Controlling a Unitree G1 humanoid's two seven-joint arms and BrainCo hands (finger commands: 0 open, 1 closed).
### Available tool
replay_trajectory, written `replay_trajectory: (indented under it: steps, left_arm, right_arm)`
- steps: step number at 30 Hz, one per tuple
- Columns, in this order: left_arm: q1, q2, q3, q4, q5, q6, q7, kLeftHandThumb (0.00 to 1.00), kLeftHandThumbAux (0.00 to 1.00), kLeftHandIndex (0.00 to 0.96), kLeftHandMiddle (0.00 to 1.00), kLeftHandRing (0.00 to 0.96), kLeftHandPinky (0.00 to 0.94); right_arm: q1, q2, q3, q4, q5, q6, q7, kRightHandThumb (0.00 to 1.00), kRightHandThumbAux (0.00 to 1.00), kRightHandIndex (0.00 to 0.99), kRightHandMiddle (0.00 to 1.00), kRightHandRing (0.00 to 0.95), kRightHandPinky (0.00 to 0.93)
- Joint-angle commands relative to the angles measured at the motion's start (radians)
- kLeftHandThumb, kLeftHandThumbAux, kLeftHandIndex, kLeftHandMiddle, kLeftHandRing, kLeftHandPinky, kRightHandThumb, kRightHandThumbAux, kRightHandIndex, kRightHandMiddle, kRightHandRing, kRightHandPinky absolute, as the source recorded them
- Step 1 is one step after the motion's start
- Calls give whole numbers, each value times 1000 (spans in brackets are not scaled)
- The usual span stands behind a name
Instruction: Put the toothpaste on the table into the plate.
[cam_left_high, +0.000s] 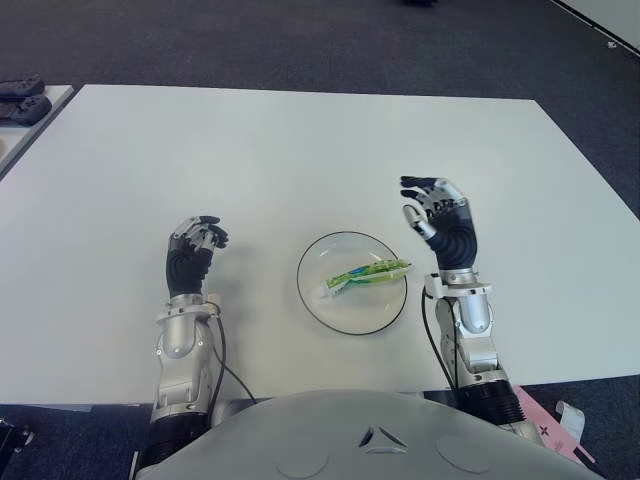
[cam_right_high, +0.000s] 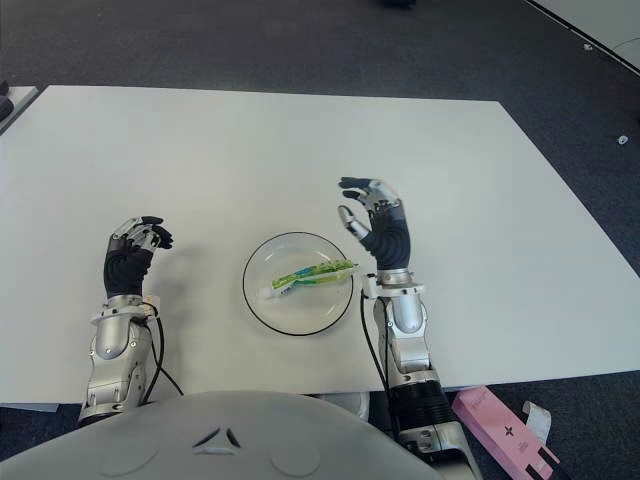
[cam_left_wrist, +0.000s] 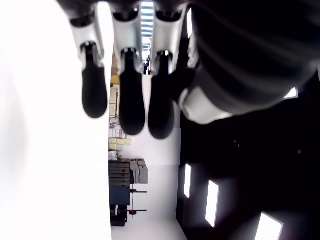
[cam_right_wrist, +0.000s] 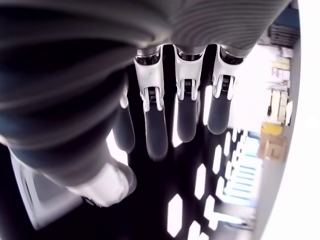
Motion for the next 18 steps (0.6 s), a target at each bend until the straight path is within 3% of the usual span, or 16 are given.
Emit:
replay_trajectory:
  steps: [1, 5, 8, 18]
  left_arm:
    - [-8, 2, -19, 1, -9, 11, -25, 703, 720, 438, 570, 568, 538]
    - [-12, 2, -21, 3, -20, 6, -38, 703, 720, 438, 573, 575, 541]
    - [-14, 0, -23, 5, -23, 6, -44, 703, 720, 438, 571, 576, 544]
    - [-19, 0, -38, 10, -33, 7, -57, 702, 720, 438, 580, 582, 553]
  right_arm:
    - [26, 113, -75, -53, 137, 63, -40, 208, 804, 335, 385, 376, 384]
    - [27, 154, -117, -49, 122, 63, -41, 165, 790, 322, 373, 361, 358]
    - [3, 167, -174, 43, 150, 37, 5, 142, 787, 320, 372, 355, 354]
    - [-43, 207, -286, 127, 158, 47, 39, 69, 857, 324, 364, 352, 372]
